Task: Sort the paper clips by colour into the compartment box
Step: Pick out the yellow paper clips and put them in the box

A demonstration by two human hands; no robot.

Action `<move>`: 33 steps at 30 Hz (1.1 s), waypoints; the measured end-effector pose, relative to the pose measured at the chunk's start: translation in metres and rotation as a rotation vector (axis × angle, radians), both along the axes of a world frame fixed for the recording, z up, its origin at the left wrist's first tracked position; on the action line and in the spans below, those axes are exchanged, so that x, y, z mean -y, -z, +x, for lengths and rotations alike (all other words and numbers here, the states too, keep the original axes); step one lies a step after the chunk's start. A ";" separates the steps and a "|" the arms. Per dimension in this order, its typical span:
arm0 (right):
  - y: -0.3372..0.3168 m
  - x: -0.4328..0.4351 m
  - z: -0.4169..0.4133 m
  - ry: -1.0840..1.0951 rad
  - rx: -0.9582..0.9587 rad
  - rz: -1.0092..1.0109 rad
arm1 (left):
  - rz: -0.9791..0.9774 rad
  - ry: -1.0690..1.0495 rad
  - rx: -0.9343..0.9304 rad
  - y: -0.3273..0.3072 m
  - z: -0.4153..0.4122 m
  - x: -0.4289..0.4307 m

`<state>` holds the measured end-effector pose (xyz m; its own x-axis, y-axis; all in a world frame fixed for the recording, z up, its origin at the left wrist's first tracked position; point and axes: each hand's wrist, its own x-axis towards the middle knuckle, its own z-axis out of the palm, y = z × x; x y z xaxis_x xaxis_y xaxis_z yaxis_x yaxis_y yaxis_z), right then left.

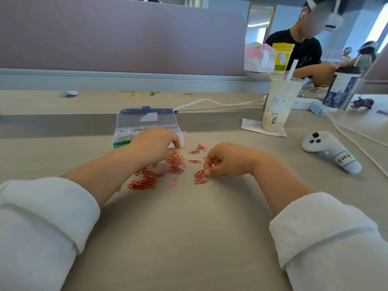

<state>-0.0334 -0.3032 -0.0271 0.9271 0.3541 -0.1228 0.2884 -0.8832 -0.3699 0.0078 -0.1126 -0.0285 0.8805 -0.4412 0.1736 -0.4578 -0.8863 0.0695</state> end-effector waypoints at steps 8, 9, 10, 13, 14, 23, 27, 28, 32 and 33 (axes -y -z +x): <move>0.007 -0.004 0.008 0.060 0.123 -0.076 | 0.001 0.071 -0.119 -0.002 -0.001 0.000; 0.007 -0.006 0.008 0.059 0.123 -0.082 | 0.005 0.076 -0.149 -0.002 -0.002 0.000; 0.008 -0.008 0.008 0.059 0.121 -0.088 | 0.013 0.080 -0.175 -0.002 -0.001 0.000; 0.008 -0.012 0.009 0.072 0.122 -0.116 | 0.025 0.099 -0.223 -0.002 0.001 0.001; 0.008 -0.013 0.010 0.076 0.122 -0.129 | 0.021 0.109 -0.232 -0.002 0.000 0.001; 0.005 -0.018 0.008 0.078 0.024 -0.188 | 0.029 0.079 -0.164 -0.006 0.001 -0.005; 0.005 -0.020 0.009 0.085 0.035 -0.053 | 0.059 0.064 -0.183 -0.003 0.003 -0.007; 0.006 -0.021 0.009 0.090 0.038 -0.007 | 0.063 0.057 -0.185 -0.002 0.004 -0.007; 0.008 -0.027 0.010 0.100 0.106 0.119 | 0.046 0.029 -0.145 0.001 0.007 -0.007; 0.008 -0.029 0.010 0.091 0.123 0.133 | 0.047 0.025 -0.133 0.001 0.008 -0.007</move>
<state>-0.0238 -0.2742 -0.0351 0.9611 0.2737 0.0359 0.2599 -0.8535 -0.4516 0.0154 -0.1056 -0.0296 0.8829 -0.4682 0.0352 -0.4694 -0.8784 0.0899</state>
